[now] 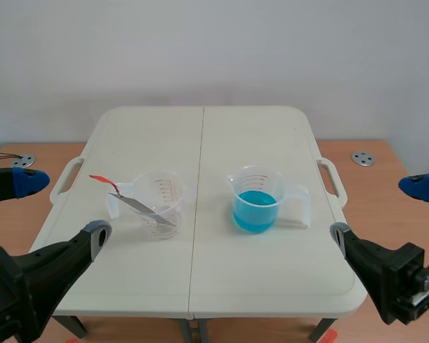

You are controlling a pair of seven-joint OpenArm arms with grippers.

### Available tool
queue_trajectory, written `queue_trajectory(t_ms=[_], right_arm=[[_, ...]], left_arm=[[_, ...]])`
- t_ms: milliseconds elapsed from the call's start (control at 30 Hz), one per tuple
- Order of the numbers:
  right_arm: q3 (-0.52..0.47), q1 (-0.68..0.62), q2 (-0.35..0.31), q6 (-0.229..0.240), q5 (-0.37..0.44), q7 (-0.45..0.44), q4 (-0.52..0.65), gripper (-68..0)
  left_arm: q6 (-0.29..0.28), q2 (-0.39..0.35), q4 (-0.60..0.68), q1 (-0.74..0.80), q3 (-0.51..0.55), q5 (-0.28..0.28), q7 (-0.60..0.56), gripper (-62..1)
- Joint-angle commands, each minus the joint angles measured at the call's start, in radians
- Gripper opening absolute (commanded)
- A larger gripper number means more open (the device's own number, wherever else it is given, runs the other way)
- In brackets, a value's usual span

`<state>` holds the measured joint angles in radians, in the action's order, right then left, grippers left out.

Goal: Hold the metal plate by the orange handle, dip it into the blue solution, take it out and point at it, then put the plate back in the beaker on the left.
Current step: 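Lift the metal plate out of the left beaker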

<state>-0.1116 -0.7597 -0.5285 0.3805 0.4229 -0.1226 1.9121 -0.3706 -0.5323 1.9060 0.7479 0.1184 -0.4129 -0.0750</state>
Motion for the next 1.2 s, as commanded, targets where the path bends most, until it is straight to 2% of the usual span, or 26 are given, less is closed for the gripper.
queue_trajectory(t_ms=[0,900,933,1000,1167], right_arm=[[-0.011,0.01,-0.006,0.002,0.006,-0.016,0.013,-1.2],[-0.011,0.013,-0.006,0.01,-0.005,-0.027,0.013,-1.2],[-0.011,0.014,-0.006,0.012,-0.01,-0.027,0.013,-1.2],[-0.011,0.018,-0.006,0.013,-0.026,-0.028,0.013,-1.2],[-0.011,0.037,-0.006,0.017,-0.035,-0.03,0.013,-1.2]], left_arm=[[-0.002,0.0,0.005,-0.003,0.004,-0.009,-0.01,1.4],[0.002,0.0,0.005,-0.003,0.004,-0.009,-0.01,0.9],[0.002,0.0,0.005,-0.003,0.004,-0.01,-0.01,-2.2],[0.008,0.0,0.005,-0.003,0.004,-0.01,-0.01,-12.9],[0.01,0.0,0.005,-0.003,0.004,-0.01,-0.009,-54.7]])
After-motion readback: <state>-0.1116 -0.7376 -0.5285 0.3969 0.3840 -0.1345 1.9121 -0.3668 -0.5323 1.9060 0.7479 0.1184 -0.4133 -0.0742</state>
